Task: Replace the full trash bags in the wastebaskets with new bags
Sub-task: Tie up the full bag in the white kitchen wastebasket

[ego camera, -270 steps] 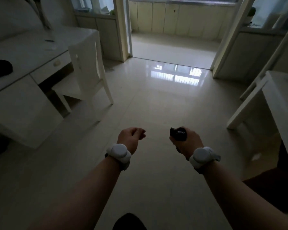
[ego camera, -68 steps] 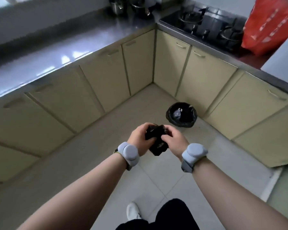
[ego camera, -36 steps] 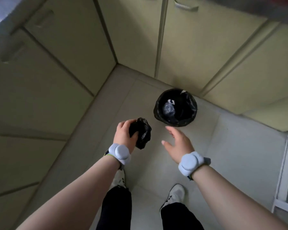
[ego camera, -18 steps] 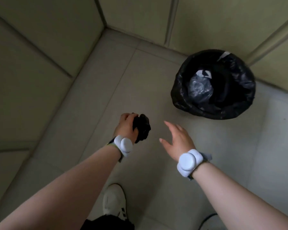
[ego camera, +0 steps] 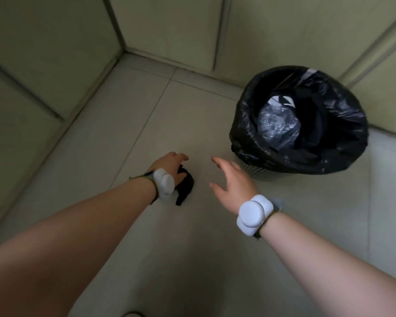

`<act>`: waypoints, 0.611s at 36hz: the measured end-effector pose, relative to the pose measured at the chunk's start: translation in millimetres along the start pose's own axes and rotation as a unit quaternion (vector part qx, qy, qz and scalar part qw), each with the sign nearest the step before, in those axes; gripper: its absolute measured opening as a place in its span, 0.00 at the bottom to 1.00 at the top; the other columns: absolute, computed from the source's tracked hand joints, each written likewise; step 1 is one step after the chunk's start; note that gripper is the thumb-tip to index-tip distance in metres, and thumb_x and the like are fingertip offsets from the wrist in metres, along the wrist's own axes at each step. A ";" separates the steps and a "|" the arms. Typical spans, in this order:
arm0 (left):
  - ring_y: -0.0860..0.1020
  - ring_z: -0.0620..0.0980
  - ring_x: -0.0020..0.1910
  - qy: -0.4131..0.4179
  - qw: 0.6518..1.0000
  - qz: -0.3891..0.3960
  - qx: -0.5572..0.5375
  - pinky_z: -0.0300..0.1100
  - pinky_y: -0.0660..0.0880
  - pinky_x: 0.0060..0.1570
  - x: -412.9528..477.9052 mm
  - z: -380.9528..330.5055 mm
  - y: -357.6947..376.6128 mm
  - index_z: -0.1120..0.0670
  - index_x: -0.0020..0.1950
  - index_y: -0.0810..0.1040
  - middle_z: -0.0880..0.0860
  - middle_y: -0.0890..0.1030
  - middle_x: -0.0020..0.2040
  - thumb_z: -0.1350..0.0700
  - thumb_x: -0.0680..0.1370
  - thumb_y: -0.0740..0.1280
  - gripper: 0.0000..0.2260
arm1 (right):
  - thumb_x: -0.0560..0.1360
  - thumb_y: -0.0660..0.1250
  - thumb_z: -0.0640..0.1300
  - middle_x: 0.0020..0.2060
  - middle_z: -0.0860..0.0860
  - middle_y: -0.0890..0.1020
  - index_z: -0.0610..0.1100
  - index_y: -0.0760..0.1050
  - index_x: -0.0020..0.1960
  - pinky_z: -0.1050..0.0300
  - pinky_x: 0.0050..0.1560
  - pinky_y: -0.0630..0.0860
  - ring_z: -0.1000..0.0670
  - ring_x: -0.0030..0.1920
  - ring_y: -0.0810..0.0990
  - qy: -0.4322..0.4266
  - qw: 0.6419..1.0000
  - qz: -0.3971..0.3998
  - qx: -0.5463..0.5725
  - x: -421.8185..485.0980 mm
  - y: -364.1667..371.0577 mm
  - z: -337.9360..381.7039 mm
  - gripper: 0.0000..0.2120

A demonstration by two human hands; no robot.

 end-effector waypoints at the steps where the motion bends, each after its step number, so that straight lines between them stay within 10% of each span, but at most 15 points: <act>1: 0.73 0.54 0.62 0.008 0.999 -0.021 -0.029 0.42 0.70 0.59 -0.9 -8.6 -3.3 0.51 0.71 0.65 0.55 0.71 0.67 0.53 0.77 0.64 0.22 | 0.73 0.66 0.44 0.67 0.48 0.70 0.47 0.64 0.71 0.55 0.65 0.66 0.47 0.66 0.69 -0.010 1.000 0.000 -0.001 -2.4 -1.9 3.1 0.27; 9: 0.78 0.53 0.55 0.110 0.942 -0.134 -0.288 0.39 0.71 0.51 1.9 -102.0 -28.1 0.54 0.69 0.67 0.56 0.76 0.60 0.54 0.78 0.64 0.20 | 0.71 0.61 0.46 0.46 0.49 0.80 0.46 0.79 0.54 0.50 0.46 0.72 0.43 0.45 0.77 -0.124 0.973 -0.143 -0.132 -15.4 -67.0 18.6 0.14; 17: 0.73 0.55 0.63 0.024 0.886 -0.056 -0.460 0.47 0.72 0.60 13.1 -136.3 -11.9 0.52 0.77 0.47 0.55 0.72 0.67 0.60 0.76 0.66 0.36 | 0.68 0.66 0.48 0.48 0.48 0.78 0.47 0.77 0.56 0.48 0.49 0.72 0.41 0.48 0.76 -0.045 0.947 -0.227 -0.223 -37.3 -128.6 -30.9 0.18; 22: 0.78 0.58 0.48 -0.077 0.844 -0.039 -0.530 0.49 0.78 0.45 10.6 -134.8 -5.2 0.58 0.70 0.65 0.60 0.77 0.55 0.61 0.76 0.66 0.23 | 0.69 0.66 0.47 0.41 0.47 0.81 0.46 0.81 0.50 0.48 0.43 0.73 0.40 0.42 0.79 -0.030 0.957 -0.182 -0.222 -38.1 -129.5 -55.7 0.12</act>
Point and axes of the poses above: each hand's wrist, its own x-axis towards the middle knuckle, its own y-axis out of the palm, z = x × y, the point moved 9 cm from there along x, towards the middle knuckle
